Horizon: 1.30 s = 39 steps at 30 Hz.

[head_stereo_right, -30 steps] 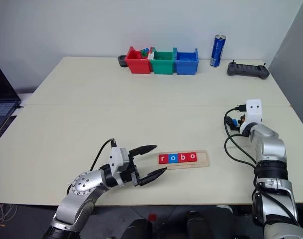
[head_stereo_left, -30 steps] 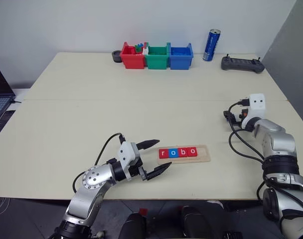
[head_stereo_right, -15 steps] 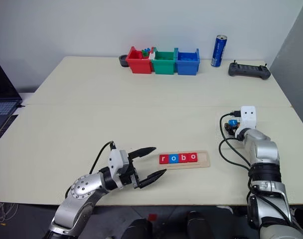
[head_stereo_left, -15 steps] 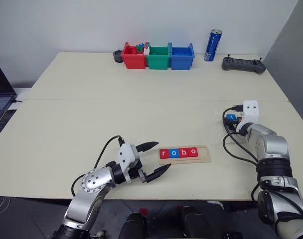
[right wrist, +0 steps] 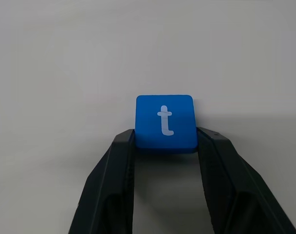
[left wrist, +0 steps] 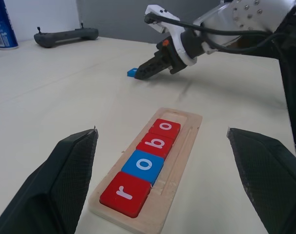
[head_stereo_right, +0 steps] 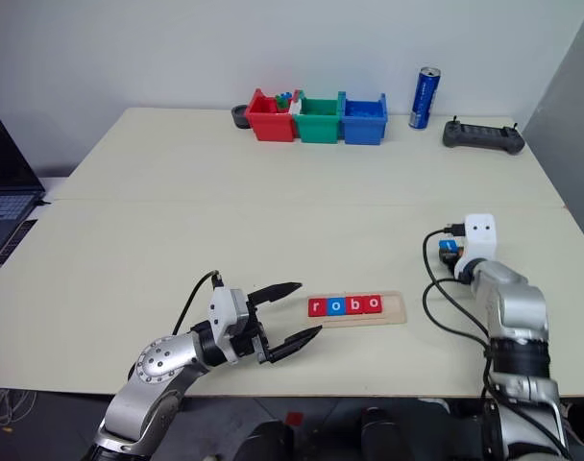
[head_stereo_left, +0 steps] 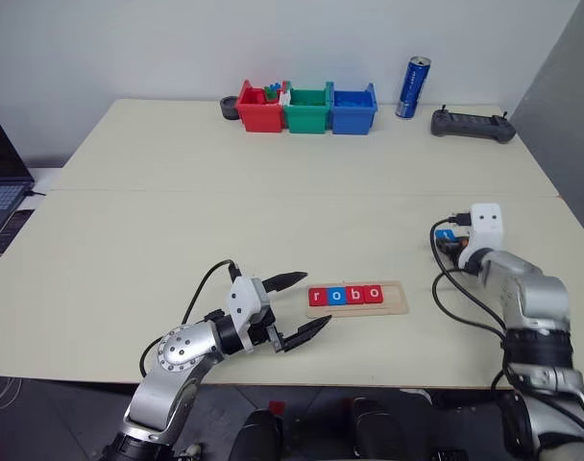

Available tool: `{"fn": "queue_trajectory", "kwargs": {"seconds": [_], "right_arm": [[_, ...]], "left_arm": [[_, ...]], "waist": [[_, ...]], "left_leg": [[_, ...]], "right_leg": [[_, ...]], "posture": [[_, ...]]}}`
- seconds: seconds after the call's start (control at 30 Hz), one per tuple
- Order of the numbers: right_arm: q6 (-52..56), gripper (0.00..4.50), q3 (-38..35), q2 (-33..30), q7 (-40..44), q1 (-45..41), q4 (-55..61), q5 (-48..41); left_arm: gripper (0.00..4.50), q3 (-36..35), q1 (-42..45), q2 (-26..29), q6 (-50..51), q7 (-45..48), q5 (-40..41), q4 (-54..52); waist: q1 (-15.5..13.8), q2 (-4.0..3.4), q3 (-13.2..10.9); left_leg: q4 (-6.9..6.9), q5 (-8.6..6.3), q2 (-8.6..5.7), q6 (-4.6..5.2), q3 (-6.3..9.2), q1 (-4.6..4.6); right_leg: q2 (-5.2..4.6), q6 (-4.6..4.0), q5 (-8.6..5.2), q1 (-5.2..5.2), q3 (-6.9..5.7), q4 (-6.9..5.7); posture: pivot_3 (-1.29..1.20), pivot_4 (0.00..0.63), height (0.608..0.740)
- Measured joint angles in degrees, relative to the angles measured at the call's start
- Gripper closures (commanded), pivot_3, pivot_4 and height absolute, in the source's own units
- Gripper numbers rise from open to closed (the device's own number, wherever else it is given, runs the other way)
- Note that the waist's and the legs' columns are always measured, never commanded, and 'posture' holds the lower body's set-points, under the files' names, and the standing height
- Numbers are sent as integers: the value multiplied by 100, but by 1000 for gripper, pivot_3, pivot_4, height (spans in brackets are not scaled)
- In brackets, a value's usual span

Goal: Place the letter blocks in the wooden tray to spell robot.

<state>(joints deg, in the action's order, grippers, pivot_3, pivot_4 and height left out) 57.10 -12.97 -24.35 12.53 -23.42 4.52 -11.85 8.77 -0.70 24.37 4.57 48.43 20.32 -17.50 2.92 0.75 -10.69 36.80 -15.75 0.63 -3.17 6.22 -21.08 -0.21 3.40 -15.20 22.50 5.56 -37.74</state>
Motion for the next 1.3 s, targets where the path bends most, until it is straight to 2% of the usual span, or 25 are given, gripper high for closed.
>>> {"fn": "queue_trajectory", "kwargs": {"seconds": [0.17, 0.27, 0.37, 0.5, 0.57, 0.67, 0.77, 0.83, 0.9, 0.97, 1.07, 1.2, 1.3], "right_arm": [[1864, 3037, -350, -32, -5, 1186, 2400, -413], [2868, 3037, -640, 285, -47, 1418, 3279, -509], [3359, 1971, -708, 540, -148, 1436, 3605, -508], [3494, 547, -717, 689, -292, 1225, 3607, -435], [3493, 21, -718, 667, -404, 1009, 3477, -296], [3495, 21, -716, 670, -636, 393, 3319, -86], [3324, 21, -586, 498, -740, -392, 3009, 36], [2966, 21, -411, 166, -515, -716, 2774, -20], [2203, 21, -20, -382, 109, -699, 2428, -158], [887, 21, 514, -1146, 1210, -378, 2001, -269], [-1906, 21, 1129, -2368, 3384, 575, 943, -186], [-4119, 21, 1379, -2899, 5060, 804, -820, -59], [-4963, 21, 1414, -3087, 5749, 617, -1700, -28]], "left_arm": [[0, -17, -72, 8, -22, 50, -1, 14], [0, -12, -97, -7, -32, 84, -1, 18], [0, 0, -83, -55, -34, 105, 0, 29], [0, 1, 77, -68, -33, 124, 0, 193], [0, -4, 115, -68, -35, 128, 1, 209], [0, -8, 114, -68, -40, 138, 0, 221], [0, -1, 104, -84, -42, 137, 0, 217], [0, 4, 105, -92, -41, 133, -1, 217], [0, 3, 101, -96, -40, 122, -1, 217], [0, 17, 122, -108, -34, 118, -3, 220], [0, 32, 135, -126, -27, 110, -3, 220], [0, 45, 151, -153, -23, 99, -3, 214], [0, 52, 123, -154, -15, 95, -3, 205]], "waist": [[-18, 0, 0], [-8, 1, 1], [8, 4, 2], [20, 4, 2], [23, 4, 2], [46, 2, 2], [42, 0, 1], [38, 0, 1], [15, 2, 1], [-11, 3, 0], [-67, 6, -1], [-24, 5, -3], [17, 5, -3]], "left_leg": [[1, 0, 0, -1, 0, -17], [2, 0, 4, -1, -2, -15], [2, 0, 5, -1, -4, -11], [3, 0, 4, -2, -8, -14], [3, 0, 2, -2, -10, -22], [10, 2, 2, -4, -12, -70], [9, 2, 3, -3, -7, -74], [7, 1, 1, -3, -6, -77], [7, 1, -1, -1, -5, -81], [6, 0, -6, 0, -6, -87], [8, -11, -14, 18, -10, -88], [12, -11, -16, 19, -31, -81], [15, -11, -10, 19, -31, -73]], "right_leg": [[0, 2, -3, 17, -1, 0], [4, 3, -5, 17, 0, 0], [5, 3, -5, 16, 0, 1], [4, 3, -5, 17, 1, 2], [3, 4, -4, 26, 3, 3], [4, 4, 0, 85, 7, -16], [4, -16, 10, 91, 2, -19], [3, -23, 14, 90, 1, -13], [0, -22, 14, 85, -3, 0], [-7, -20, 14, 83, -5, 12], [-21, -6, 13, 67, -11, 42], [-30, -2, 22, 68, 4, 44], [-24, -10, 27, 68, 3, 33]], "posture": [[0, 150, 740], [0, 150, 740], [0, 150, 740], [0, 150, 740], [0, 150, 740], [0, 150, 740], [0, 150, 740], [0, 150, 740], [0, 150, 740], [0, 150, 740], [0, 150, 740], [0, 150, 740], [0, 150, 740]]}}
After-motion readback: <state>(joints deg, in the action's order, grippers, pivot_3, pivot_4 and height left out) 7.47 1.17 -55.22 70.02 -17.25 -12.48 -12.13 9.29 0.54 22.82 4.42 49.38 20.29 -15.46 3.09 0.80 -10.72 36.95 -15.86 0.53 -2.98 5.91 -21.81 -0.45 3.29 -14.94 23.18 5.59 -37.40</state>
